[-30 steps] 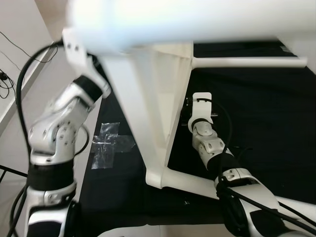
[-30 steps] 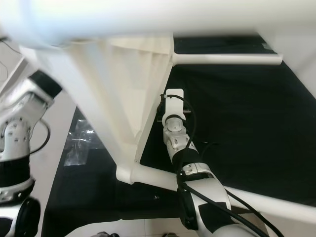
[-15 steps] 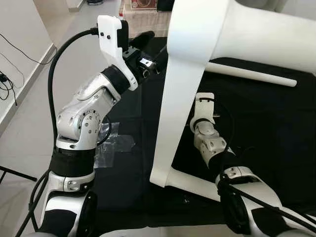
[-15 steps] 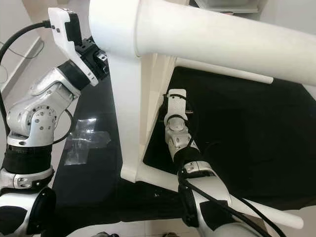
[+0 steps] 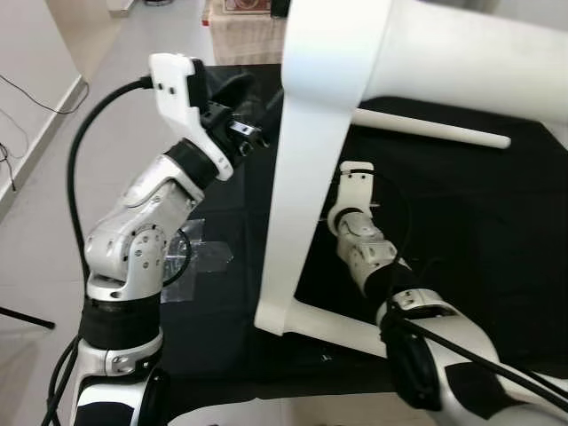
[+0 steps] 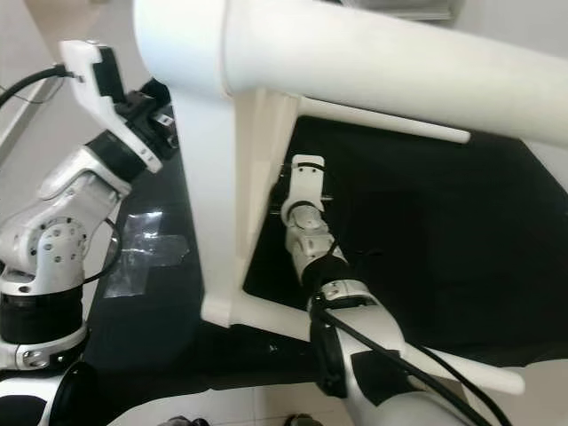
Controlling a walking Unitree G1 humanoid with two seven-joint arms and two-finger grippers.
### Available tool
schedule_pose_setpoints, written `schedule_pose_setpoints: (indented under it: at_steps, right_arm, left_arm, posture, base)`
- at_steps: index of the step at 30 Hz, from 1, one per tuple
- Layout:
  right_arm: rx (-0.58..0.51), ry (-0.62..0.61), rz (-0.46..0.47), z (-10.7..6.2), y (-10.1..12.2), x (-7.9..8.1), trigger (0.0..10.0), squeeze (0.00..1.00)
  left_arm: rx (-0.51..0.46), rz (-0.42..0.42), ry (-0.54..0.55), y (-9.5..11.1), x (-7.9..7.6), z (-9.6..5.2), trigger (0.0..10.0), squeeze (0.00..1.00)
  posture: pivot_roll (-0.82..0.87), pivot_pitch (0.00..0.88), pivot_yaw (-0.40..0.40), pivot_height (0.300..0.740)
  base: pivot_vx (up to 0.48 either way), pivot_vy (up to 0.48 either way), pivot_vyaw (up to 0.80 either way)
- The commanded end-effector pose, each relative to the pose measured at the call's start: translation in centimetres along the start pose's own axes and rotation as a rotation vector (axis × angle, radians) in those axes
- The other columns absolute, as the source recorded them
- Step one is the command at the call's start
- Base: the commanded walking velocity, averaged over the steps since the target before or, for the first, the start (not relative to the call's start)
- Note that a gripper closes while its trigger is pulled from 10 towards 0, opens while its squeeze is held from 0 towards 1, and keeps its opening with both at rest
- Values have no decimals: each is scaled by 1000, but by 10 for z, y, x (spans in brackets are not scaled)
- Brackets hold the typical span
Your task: Building children table
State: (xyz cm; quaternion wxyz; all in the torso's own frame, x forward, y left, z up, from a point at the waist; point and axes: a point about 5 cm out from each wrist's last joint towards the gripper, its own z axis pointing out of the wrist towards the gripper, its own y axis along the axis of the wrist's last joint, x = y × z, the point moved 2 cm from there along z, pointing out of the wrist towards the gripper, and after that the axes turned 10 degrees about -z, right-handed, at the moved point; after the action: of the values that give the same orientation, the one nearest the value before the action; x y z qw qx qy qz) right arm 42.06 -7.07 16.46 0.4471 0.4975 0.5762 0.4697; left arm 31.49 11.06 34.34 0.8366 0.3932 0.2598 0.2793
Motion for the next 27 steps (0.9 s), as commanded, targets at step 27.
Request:
schedule_pose_setpoints:
  at_steps: [27]
  right_arm:
    - [-127, 369, -59, -22, 20, 105, 10000, 0]
  left_arm:
    - [106, 6, -25, -16, -10, -9, 10000, 0]
  posture:
    - [132, 178, -10, 740]
  base:
    - [0, 0, 0]
